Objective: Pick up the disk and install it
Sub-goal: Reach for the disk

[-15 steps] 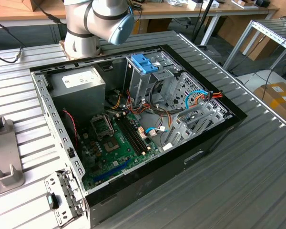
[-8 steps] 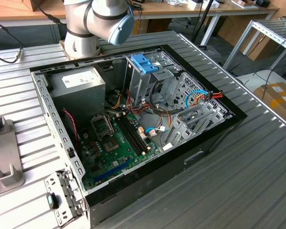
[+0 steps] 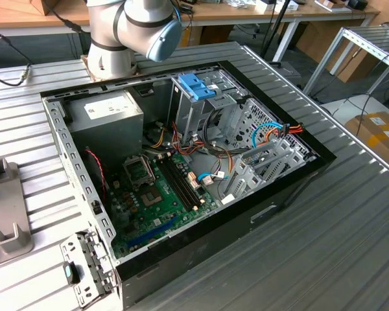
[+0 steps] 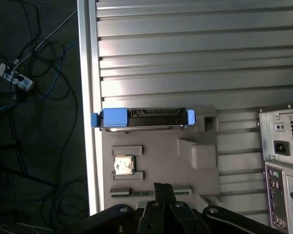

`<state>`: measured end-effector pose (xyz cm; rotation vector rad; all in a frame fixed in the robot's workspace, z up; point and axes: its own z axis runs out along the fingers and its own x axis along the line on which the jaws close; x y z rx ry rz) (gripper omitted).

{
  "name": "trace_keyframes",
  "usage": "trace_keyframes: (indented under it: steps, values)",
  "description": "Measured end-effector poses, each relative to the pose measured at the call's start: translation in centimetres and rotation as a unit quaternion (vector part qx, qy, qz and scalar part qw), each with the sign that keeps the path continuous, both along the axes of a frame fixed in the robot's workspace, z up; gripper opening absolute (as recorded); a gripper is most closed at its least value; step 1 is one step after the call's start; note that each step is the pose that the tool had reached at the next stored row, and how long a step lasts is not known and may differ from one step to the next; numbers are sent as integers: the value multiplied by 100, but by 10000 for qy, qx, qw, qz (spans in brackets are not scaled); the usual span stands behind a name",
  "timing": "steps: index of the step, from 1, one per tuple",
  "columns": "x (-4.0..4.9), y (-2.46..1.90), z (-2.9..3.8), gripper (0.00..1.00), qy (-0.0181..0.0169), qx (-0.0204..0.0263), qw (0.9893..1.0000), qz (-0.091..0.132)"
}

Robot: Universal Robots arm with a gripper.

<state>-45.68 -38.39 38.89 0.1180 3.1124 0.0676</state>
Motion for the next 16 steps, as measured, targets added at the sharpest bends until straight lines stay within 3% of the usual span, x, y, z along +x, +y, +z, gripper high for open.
trace_keyframes:
  steps: [4, 10, 16]
  values:
    - [-50, 60, -16, 10, 0, 0, 10000, 0]
    - [-106, 114, -47, 10, 0, 0, 10000, 0]
    - [-112, 137, -77, 10, 1, -1, 10000, 0]
